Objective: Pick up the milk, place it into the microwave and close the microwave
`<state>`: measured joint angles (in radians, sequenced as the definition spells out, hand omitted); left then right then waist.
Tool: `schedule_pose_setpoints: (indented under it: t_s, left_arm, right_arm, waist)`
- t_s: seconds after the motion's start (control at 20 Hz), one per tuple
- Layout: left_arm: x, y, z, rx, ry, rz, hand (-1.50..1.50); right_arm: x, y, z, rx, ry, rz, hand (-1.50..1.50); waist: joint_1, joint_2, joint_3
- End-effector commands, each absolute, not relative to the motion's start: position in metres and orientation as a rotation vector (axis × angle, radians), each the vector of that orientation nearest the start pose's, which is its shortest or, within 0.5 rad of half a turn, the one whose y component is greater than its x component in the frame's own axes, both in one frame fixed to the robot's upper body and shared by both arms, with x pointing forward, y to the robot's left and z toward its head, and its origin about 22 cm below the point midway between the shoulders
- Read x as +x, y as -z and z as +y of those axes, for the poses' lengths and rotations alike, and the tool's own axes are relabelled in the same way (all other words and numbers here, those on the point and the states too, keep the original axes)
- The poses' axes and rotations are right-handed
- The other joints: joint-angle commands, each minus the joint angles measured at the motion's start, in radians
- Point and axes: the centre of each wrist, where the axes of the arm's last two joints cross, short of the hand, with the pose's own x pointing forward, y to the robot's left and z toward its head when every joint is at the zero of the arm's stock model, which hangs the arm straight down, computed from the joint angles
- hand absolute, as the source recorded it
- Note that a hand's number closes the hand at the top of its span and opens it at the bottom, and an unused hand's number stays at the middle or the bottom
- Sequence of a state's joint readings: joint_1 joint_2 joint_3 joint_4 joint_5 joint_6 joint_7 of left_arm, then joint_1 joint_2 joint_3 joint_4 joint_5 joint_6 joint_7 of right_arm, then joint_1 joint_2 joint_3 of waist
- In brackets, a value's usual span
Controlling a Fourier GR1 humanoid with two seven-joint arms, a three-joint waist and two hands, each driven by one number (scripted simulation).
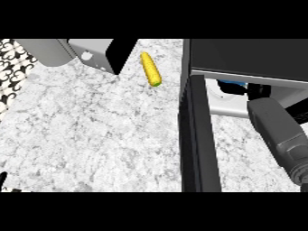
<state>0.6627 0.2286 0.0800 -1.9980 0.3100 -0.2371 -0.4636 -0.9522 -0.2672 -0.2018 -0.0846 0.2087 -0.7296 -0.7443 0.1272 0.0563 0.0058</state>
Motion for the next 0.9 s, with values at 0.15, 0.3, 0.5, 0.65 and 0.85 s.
schedule_pose_setpoints:
  t_s: [0.15,0.3,0.5,0.65,0.85]
  left_arm:
    - [0.087,-0.018,0.317,-0.015,-0.041,-1.853,-1.50]
    - [0.097,-0.023,0.323,0.000,-0.036,-1.875,-1.50]
    - [0.094,-0.015,0.322,0.013,-0.036,-1.868,-1.50]
    - [0.098,-0.022,0.327,0.005,-0.028,-1.875,-1.50]
    - [0.098,-0.026,0.327,0.007,0.004,-1.869,-1.50]
  right_arm:
    - [0.413,0.009,-0.252,-1.015,-0.317,-1.779,-1.50]
    - [0.415,0.009,-0.241,-1.021,-0.325,-1.798,-1.50]
    - [0.414,0.009,-0.240,-1.020,-0.353,-1.817,-1.50]
    - [0.409,0.020,-0.223,-0.996,-0.346,-1.798,-1.50]
    - [0.417,0.009,-0.220,-0.939,-0.403,-1.803,-1.50]
  waist:
    - [0.000,0.003,0.001]
    - [-0.001,0.007,0.001]
    - [0.000,0.000,0.000]
    - [0.001,0.000,0.000]
    - [-0.005,-0.008,0.000]
